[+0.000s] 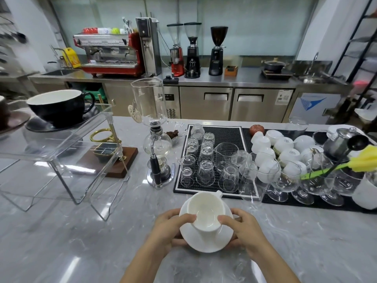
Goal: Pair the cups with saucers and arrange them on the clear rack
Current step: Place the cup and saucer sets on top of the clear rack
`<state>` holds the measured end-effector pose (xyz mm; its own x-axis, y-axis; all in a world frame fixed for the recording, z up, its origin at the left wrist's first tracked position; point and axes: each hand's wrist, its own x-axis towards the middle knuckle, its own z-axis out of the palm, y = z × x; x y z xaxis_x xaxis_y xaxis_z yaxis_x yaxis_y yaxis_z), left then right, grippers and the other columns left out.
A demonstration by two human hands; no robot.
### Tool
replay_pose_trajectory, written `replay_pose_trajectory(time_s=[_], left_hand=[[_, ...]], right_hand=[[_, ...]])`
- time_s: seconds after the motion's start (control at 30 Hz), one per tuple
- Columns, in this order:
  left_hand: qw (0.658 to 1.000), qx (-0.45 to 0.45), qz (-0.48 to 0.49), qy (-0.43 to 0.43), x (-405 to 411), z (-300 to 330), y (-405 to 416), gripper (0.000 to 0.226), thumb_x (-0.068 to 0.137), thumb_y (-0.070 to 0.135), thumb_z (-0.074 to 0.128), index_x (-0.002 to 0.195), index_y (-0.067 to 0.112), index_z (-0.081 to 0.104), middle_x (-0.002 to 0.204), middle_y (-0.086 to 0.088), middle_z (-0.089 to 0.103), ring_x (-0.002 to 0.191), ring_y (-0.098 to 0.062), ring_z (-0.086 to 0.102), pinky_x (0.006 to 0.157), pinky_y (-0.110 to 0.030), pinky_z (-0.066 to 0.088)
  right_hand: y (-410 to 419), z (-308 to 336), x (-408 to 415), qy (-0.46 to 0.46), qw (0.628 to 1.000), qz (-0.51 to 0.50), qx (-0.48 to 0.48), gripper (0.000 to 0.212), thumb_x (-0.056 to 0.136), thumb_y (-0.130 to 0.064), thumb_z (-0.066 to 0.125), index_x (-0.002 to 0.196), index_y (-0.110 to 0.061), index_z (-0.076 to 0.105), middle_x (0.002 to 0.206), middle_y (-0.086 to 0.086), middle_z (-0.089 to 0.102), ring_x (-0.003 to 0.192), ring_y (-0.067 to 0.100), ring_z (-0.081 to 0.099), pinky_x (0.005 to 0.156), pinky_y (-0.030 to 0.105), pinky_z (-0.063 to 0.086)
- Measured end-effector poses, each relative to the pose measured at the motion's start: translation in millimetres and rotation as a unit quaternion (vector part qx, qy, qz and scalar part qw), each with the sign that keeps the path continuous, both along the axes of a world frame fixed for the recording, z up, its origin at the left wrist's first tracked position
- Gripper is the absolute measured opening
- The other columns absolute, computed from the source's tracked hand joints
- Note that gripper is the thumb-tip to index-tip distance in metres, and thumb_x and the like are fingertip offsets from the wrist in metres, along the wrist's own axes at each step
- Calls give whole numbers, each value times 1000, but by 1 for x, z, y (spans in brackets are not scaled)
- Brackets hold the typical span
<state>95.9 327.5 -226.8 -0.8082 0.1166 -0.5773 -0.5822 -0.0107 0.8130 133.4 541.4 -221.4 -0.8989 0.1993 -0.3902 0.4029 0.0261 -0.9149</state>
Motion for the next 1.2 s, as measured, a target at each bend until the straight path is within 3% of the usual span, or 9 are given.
replay_pose_trajectory(time_s=[0.17,0.27,0.37,0.47,0.63,0.77,0.93,1.1,1.2], left_hand=[[999,20,20,38,19,10,-12,72,46,22,91,115,14,71,109,-21,76,80,-33,79,60,-42,63],[997,38,44,59,32,20,-22,68,54,11,91,118,12,68,108,-23,76,79,-31,79,60,-45,64],[995,41,51,74,45,30,-34,69,55,10,92,120,15,69,107,-23,77,93,-33,78,65,-50,65],[992,43,70,91,58,35,-48,59,62,5,93,115,18,71,94,-15,81,90,-31,78,67,-51,65],[988,52,90,112,79,46,-68,62,52,15,91,110,24,72,84,-7,82,85,-24,79,66,-45,65],[985,50,119,118,99,51,-89,64,51,14,92,110,24,72,88,-11,81,86,-24,79,63,-41,64],[979,50,147,130,121,56,-114,67,48,16,93,110,27,71,95,-14,81,86,-21,79,62,-39,64],[973,38,182,139,143,59,-148,77,41,23,96,113,28,70,94,-10,82,89,-19,79,64,-40,65],[968,23,209,140,158,61,-173,74,43,23,96,112,28,70,92,-7,83,86,-16,79,62,-38,64]], right_hand=[[-9,9,13,46,999,9,-10,29,77,-12,80,103,-21,70,78,9,69,59,19,71,47,34,57],[-16,18,20,70,997,20,-15,32,77,-11,80,105,-25,71,85,14,70,67,24,72,53,40,61],[-23,24,26,83,996,35,-28,37,77,-11,80,110,-26,70,96,22,67,72,29,71,56,43,62],[-34,30,31,84,994,56,-34,41,76,-13,81,113,-27,68,96,20,65,66,23,72,54,40,61],[-53,38,37,91,991,91,-35,41,75,-15,83,110,-30,69,95,17,67,63,19,73,56,43,62],[-73,47,46,92,987,128,-41,47,62,-26,84,107,-33,71,92,15,65,65,22,73,59,49,63],[-100,55,55,100,979,168,-62,34,66,-21,85,93,-39,74,93,18,62,68,28,71,58,47,62],[-134,60,58,96,970,211,-71,42,62,-24,82,102,-34,72,89,15,61,67,26,70,55,40,61],[-160,62,58,91,963,243,-73,48,61,-25,83,107,-28,71,88,14,62,67,26,72,57,45,62]])
